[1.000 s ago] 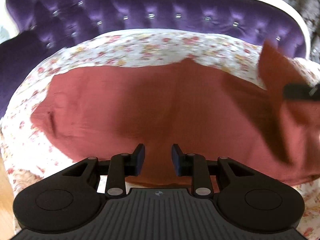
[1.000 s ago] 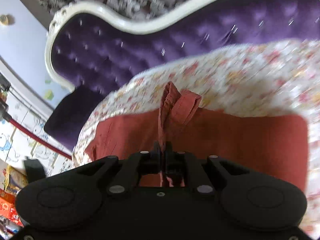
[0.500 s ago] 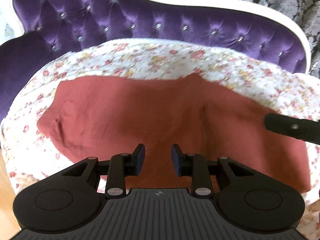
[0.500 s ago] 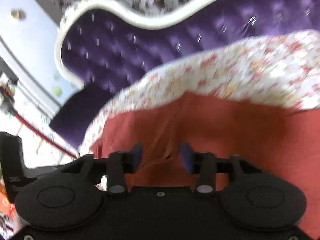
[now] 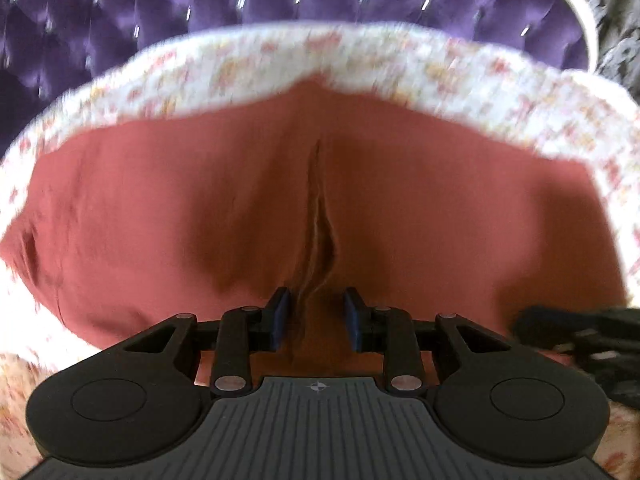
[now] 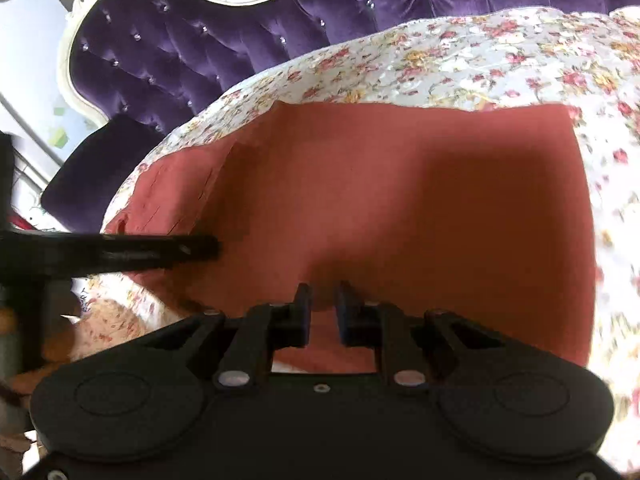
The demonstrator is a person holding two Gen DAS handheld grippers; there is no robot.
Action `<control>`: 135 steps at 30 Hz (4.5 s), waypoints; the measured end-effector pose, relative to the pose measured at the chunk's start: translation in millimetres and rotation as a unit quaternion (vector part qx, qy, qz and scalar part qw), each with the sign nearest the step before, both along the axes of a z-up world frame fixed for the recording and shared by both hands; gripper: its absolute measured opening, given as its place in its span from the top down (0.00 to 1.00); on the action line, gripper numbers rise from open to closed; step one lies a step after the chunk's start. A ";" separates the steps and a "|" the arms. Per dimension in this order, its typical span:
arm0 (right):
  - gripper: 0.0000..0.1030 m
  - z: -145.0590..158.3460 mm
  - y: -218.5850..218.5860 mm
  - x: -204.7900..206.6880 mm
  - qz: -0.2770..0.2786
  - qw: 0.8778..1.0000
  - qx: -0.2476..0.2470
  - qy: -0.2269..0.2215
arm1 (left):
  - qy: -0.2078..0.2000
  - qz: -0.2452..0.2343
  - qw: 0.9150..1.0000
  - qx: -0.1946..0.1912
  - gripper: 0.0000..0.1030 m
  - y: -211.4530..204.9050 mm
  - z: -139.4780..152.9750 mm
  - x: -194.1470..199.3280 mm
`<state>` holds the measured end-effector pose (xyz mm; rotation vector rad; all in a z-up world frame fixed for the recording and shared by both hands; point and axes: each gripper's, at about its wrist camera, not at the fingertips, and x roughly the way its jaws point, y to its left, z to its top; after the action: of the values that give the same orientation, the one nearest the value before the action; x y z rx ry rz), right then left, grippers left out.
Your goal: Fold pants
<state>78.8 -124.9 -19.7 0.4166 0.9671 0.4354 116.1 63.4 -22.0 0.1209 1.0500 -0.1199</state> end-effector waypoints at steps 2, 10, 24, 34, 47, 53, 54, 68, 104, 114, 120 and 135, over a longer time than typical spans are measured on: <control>0.75 12.5 -10.4 -2.4 -0.011 1.000 -0.016 -0.024 | -0.002 -0.002 1.000 -0.006 0.71 4.4 2.0 -3.3; 0.56 20.2 -82.2 32.9 -0.156 0.987 -0.027 -0.033 | -0.025 0.005 1.000 -0.008 0.72 0.2 22.2 17.6; 0.56 42.6 -22.4 97.6 -0.032 0.995 -0.043 -0.083 | -0.024 0.018 0.999 -0.041 0.69 21.9 29.2 68.9; 0.56 27.3 56.5 164.7 0.104 0.986 -0.072 -0.105 | -0.019 0.075 0.997 -0.023 0.69 67.9 4.6 125.3; 0.94 12.0 84.0 177.5 0.175 0.974 -0.074 -0.128 | -0.029 0.063 0.996 -0.047 0.75 89.8 5.7 115.0; 0.94 19.1 133.8 107.3 0.271 0.914 -0.199 -0.229 | -0.036 0.078 0.995 -0.052 0.75 91.7 10.7 117.2; 0.94 20.6 132.7 108.3 0.257 0.915 -0.201 -0.237 | -0.032 0.081 0.995 -0.054 0.75 92.2 9.6 117.6; 0.45 1.0 108.3 217.8 0.200 0.969 -0.081 -0.121 | -0.013 0.110 0.991 -0.071 0.95 115.6 6.5 113.9; 0.74 25.5 124.3 183.4 0.089 0.968 -0.157 -0.175 | -0.034 0.103 0.991 -0.074 0.95 136.0 17.0 96.0; 0.75 28.6 133.4 54.9 0.167 0.958 -0.173 -0.155 | -0.029 0.132 0.989 -0.066 0.95 174.5 8.5 74.2; 0.86 4.2 157.7 12.0 0.190 0.942 -0.226 -0.160 | -0.017 0.143 0.987 -0.077 0.96 206.1 16.1 70.8; 0.86 3.2 139.0 18.0 0.160 0.963 -0.171 -0.134 | -0.028 0.228 0.966 -0.121 0.77 286.0 42.2 18.0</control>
<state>96.9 14.1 -16.5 -0.1152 0.8244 0.5882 134.1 349.5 20.1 -0.3364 0.9753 0.1724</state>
